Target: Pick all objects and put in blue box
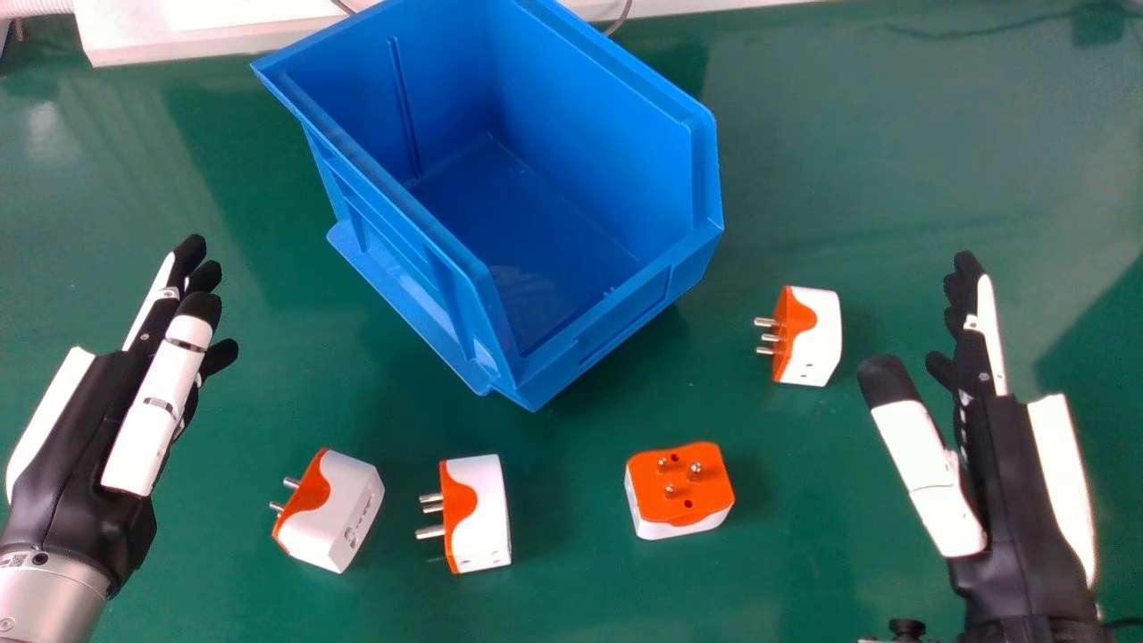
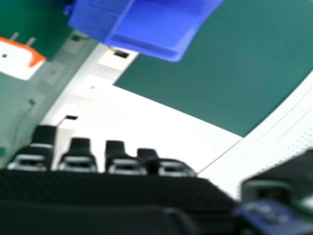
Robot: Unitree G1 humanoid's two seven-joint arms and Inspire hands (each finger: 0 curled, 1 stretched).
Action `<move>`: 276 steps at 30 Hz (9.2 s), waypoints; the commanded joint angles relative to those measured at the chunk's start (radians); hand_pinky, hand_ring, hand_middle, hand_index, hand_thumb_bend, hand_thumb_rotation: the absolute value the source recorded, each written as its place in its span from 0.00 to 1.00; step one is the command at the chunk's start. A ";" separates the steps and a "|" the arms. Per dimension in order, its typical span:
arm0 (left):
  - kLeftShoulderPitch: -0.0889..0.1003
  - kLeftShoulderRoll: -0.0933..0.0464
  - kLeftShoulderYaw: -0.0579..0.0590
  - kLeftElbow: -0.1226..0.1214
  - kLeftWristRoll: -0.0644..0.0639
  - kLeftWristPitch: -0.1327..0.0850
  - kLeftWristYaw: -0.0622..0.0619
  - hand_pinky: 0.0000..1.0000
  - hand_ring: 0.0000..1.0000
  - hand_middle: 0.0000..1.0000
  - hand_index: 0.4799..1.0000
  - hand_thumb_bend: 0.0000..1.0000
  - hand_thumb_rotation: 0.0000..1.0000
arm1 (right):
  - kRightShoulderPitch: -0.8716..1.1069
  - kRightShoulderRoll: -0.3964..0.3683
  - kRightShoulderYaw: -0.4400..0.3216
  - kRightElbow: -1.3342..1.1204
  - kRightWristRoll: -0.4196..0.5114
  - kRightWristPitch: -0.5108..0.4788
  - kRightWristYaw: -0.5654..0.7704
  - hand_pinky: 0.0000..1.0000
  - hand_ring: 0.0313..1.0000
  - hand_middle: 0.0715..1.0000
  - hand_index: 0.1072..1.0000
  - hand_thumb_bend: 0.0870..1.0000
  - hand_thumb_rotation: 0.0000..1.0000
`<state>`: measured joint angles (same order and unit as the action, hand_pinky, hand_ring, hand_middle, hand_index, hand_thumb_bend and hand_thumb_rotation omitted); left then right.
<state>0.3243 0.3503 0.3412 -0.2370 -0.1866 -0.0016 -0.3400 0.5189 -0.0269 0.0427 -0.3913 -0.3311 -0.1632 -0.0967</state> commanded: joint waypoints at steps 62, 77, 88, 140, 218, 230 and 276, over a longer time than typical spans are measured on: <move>-0.056 0.001 -0.006 -0.019 0.009 0.052 0.031 0.92 1.00 1.00 1.00 0.29 1.00 | -0.782 -0.552 0.158 0.399 -0.241 0.475 0.471 0.92 1.00 1.00 0.98 0.73 0.36; -0.043 0.000 -0.004 -0.043 0.012 0.062 0.030 0.91 1.00 1.00 1.00 0.29 1.00 | -1.002 -0.552 0.290 0.634 -0.327 0.409 0.515 0.94 0.99 0.99 0.94 0.67 0.34; -0.025 0.000 0.001 -0.071 0.008 0.076 0.031 0.91 1.00 1.00 1.00 0.28 1.00 | -1.065 -0.559 0.360 0.702 -0.372 0.375 0.547 0.95 1.00 1.00 0.94 0.65 0.31; 0.005 -0.002 0.020 -0.127 -0.008 0.121 0.028 0.91 1.00 1.00 1.00 0.31 1.00 | -1.133 -0.563 0.408 0.873 -0.449 0.247 0.492 0.90 0.96 0.96 0.89 0.57 0.17; 0.134 -0.015 0.035 -0.269 -0.024 0.138 0.006 0.87 0.97 1.00 1.00 0.39 1.00 | -1.117 -0.521 0.459 0.986 -0.562 0.171 0.050 0.38 0.44 0.50 0.42 0.46 0.00; 0.112 -0.013 0.024 -0.255 -0.014 0.150 0.014 0.87 0.97 1.00 1.00 0.40 1.00 | -1.085 -0.528 0.434 0.945 -0.539 0.179 0.021 0.35 0.43 0.50 0.41 0.45 0.00; -0.033 -0.006 -0.032 -0.124 0.045 0.145 0.035 0.87 0.97 1.00 1.00 0.38 1.00 | -0.808 -0.459 0.174 0.036 -0.478 0.120 0.251 0.32 0.42 0.49 0.50 0.44 0.00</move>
<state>0.2946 0.3414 0.3067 -0.3537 -0.1473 0.1623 -0.3122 -0.2495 -0.4948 0.2132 -0.3583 -0.7978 -0.0302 0.1622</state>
